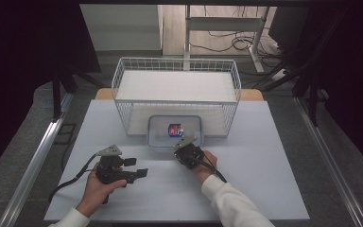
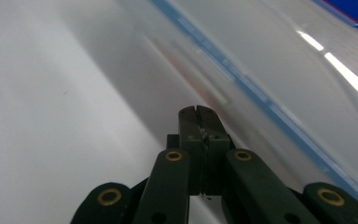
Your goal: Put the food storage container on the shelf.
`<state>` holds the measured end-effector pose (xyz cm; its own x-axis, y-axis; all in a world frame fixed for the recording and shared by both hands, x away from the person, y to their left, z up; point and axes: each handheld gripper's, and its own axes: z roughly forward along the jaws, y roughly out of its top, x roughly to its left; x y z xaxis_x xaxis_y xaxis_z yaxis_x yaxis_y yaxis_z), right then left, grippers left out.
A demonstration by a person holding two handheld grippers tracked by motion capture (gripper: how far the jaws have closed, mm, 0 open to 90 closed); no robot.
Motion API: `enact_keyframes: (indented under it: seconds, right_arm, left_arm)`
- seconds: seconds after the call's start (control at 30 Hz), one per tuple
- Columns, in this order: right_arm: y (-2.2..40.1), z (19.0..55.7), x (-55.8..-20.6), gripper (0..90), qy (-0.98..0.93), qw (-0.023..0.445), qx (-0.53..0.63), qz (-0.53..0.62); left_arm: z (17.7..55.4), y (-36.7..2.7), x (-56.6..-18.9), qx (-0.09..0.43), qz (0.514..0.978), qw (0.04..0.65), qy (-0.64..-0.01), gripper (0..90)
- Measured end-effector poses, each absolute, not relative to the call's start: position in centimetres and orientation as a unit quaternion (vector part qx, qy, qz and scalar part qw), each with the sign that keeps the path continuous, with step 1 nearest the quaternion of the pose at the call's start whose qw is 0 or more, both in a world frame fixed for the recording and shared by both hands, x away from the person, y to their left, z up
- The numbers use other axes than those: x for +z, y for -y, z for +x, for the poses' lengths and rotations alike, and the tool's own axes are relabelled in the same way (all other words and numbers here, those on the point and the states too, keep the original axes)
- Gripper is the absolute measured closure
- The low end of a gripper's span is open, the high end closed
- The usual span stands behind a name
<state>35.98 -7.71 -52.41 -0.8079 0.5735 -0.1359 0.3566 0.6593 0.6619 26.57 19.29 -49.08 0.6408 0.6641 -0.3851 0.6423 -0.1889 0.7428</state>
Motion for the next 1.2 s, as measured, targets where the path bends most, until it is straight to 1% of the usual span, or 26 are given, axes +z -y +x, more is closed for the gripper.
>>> enact_keyframes:
  seconds: [0.03, 0.07, 0.3, 0.4, 0.6, 1.2]
  right_arm:
    - [7.7, 36.1, -52.4, 89.0, -0.894, 0.164, 0.322, 0.264]
    - [7.6, 36.2, -52.4, 89.0, -0.894, 0.17, 0.322, 0.261]
    - [7.3, 36.7, -51.5, 89.0, -0.883, 0.173, 0.345, 0.269]
    - [7.1, 37.6, -50.9, 89.0, -0.876, 0.178, 0.348, 0.282]
    - [7.1, 39.0, -50.9, 89.0, -0.864, 0.179, 0.353, 0.312]
    - [6.5, 42.0, -50.7, 89.0, -0.846, 0.185, 0.351, 0.357]
  left_arm:
    - [26.5, -19.3, -49.0, 0.009, 0.77, 0.479, -0.421, 25.5]
    - [26.5, -19.3, -49.0, 0.007, 0.768, 0.484, -0.419, 25.5]
    - [26.5, -19.3, -49.1, 0.009, 0.77, 0.481, -0.419, 25.4]
    - [26.5, -19.3, -49.1, 0.012, 0.772, 0.478, -0.419, 25.4]
    - [26.6, -19.2, -49.3, 0.01, 0.774, 0.476, -0.418, 25.4]
    - [26.8, -19.1, -49.4, 0.008, 0.774, 0.472, -0.422, 24.5]
